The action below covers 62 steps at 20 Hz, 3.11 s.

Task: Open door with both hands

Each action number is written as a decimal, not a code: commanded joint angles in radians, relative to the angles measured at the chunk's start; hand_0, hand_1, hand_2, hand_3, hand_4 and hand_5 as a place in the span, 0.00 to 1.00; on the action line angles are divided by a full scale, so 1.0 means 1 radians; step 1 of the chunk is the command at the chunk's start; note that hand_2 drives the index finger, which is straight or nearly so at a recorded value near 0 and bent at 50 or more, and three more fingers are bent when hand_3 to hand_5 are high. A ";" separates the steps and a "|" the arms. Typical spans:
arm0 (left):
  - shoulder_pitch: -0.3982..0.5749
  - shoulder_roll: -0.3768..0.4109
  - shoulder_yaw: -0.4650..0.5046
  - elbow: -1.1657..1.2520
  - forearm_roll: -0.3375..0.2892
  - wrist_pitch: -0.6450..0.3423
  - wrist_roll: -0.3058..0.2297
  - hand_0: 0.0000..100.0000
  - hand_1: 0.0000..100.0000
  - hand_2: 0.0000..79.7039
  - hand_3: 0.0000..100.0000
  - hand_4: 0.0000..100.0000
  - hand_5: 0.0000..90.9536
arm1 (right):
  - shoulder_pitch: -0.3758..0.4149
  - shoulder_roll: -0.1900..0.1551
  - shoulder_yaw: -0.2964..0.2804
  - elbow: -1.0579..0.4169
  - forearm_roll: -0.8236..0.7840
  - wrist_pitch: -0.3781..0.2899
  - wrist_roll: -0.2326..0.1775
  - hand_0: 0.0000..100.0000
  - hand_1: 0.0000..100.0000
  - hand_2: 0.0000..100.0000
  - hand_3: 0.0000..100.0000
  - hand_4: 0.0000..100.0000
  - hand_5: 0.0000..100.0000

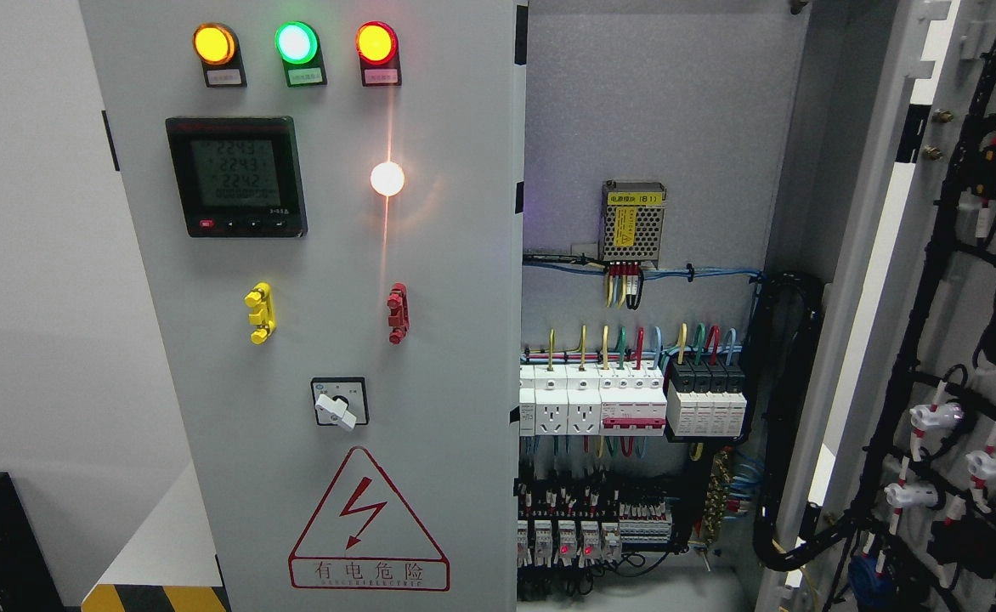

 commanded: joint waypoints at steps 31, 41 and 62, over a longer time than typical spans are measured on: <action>0.242 -0.521 0.400 1.512 -0.592 -0.095 -0.142 0.00 0.00 0.00 0.00 0.00 0.00 | 0.000 0.000 0.000 -0.018 0.002 -0.001 -0.002 0.00 0.00 0.00 0.00 0.00 0.00; 0.317 -0.576 0.757 1.530 -0.959 -0.096 -0.142 0.00 0.00 0.00 0.00 0.00 0.00 | 0.000 0.000 0.001 -0.020 0.000 -0.001 -0.002 0.00 0.00 0.00 0.00 0.00 0.00; 0.317 -0.688 0.901 1.579 -0.973 -0.112 0.036 0.00 0.00 0.00 0.00 0.00 0.00 | 0.093 -0.003 -0.005 -0.349 -0.002 -0.001 -0.002 0.00 0.00 0.00 0.00 0.00 0.00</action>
